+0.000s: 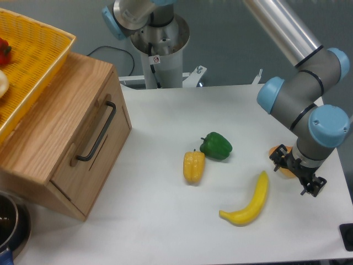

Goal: Slide the top drawer open
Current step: 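Lift the gripper and swing it toward the wooden cabinet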

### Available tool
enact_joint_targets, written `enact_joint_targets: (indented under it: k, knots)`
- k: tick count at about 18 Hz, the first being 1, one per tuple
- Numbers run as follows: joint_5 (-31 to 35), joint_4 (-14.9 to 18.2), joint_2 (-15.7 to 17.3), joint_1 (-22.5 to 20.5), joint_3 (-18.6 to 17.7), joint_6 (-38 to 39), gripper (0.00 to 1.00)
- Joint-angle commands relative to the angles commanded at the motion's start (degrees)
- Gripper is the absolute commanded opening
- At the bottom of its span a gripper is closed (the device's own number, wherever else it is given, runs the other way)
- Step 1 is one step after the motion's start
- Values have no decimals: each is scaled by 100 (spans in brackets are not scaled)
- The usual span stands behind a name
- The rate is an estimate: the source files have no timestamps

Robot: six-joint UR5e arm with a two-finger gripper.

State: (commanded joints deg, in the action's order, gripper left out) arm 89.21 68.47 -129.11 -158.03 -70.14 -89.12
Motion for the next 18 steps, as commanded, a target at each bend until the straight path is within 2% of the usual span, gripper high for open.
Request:
enact_joint_targets:
  k: [10, 13, 16, 18]
  knots:
    - [-8, 0, 61, 88, -70, 166, 100]
    - [17, 0, 149, 210, -149, 972, 100]
    - [0, 9, 202, 255, -176, 1133, 100]
    - [-9, -35, 333, 377, -412, 1465, 100]
